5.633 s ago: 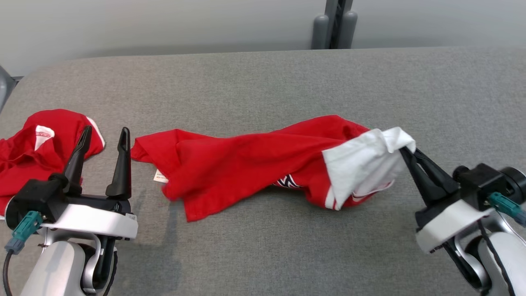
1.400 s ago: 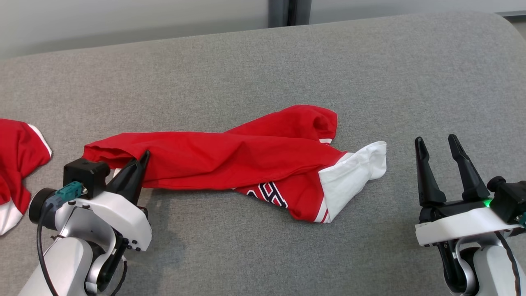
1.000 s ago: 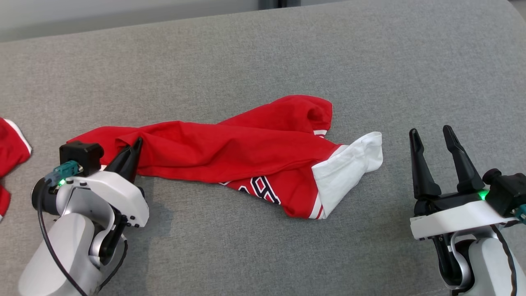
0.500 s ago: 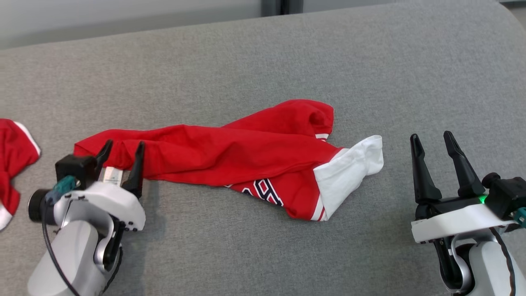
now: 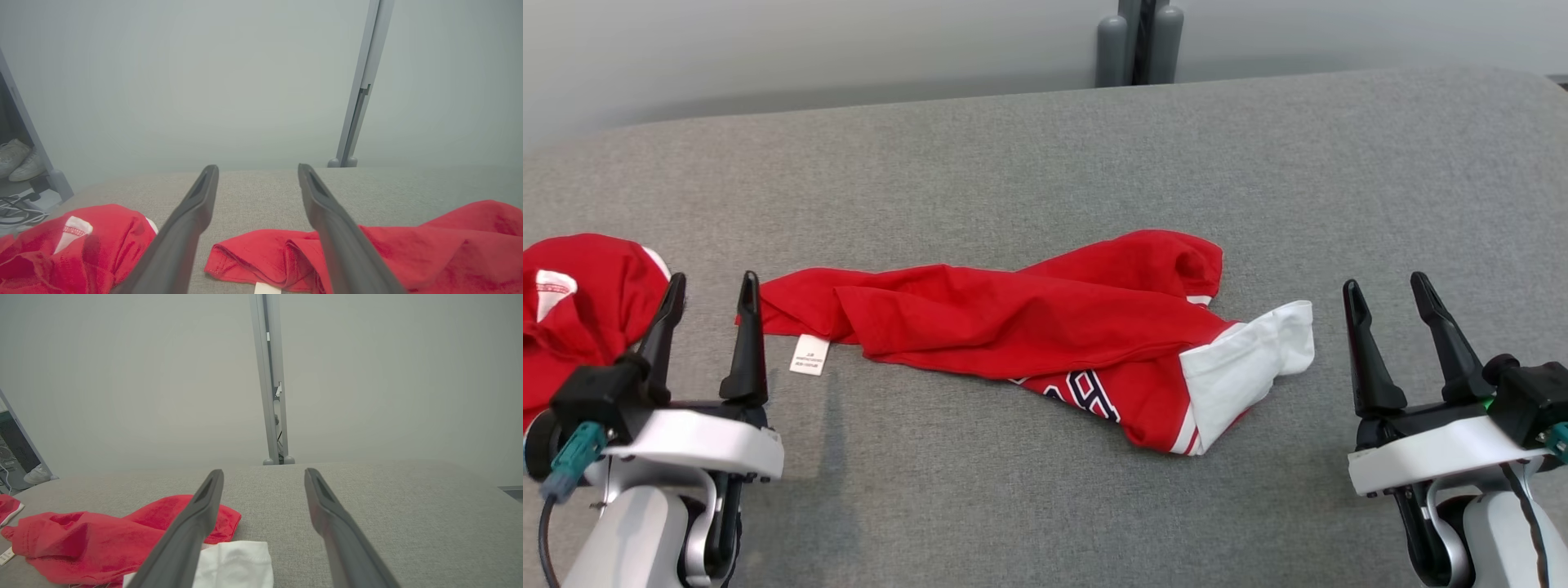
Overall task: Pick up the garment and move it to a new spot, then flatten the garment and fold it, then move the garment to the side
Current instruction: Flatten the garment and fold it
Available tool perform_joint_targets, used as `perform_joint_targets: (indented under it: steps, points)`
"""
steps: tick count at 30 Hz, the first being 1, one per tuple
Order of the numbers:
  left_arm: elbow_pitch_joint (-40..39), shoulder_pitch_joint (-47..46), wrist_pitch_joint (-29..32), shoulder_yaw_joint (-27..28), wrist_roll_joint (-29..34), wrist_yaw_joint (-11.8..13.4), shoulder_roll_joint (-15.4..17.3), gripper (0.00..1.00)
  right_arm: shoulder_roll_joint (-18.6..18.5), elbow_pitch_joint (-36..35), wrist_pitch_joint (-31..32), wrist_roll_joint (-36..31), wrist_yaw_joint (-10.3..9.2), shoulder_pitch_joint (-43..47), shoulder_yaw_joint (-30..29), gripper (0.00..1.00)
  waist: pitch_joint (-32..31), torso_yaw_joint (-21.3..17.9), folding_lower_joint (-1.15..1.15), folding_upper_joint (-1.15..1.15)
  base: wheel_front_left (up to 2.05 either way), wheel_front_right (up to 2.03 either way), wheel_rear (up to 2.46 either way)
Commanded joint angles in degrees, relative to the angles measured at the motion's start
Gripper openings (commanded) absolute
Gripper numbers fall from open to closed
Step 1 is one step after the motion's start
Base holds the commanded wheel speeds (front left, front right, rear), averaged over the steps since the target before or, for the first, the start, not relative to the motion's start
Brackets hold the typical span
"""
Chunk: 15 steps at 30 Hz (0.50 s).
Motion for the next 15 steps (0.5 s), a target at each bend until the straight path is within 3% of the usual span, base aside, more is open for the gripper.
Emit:
perform_joint_targets:
  steps: [1, 15]
  points:
    - [-0.93, 1.04, -0.22, 0.37, 0.47, 0.24, 0.33, 1.00, -0.39, -0.24, 0.29, -0.18, -0.02, 0.81, -0.04, 1.00, -0.37, 0.37, 0.00, 0.00, 0.00, 0.00, 0.00]
    - [-9.80, 11.08, 1.98, -1.15, 2.16, 1.97, 1.62, 1.00, -0.93, -0.72, 2.18, -0.76, -0.02, 3.29, -0.20, 1.00, -2.76, 1.53, 0.00, 0.00, 0.00, 0.00, 0.00]
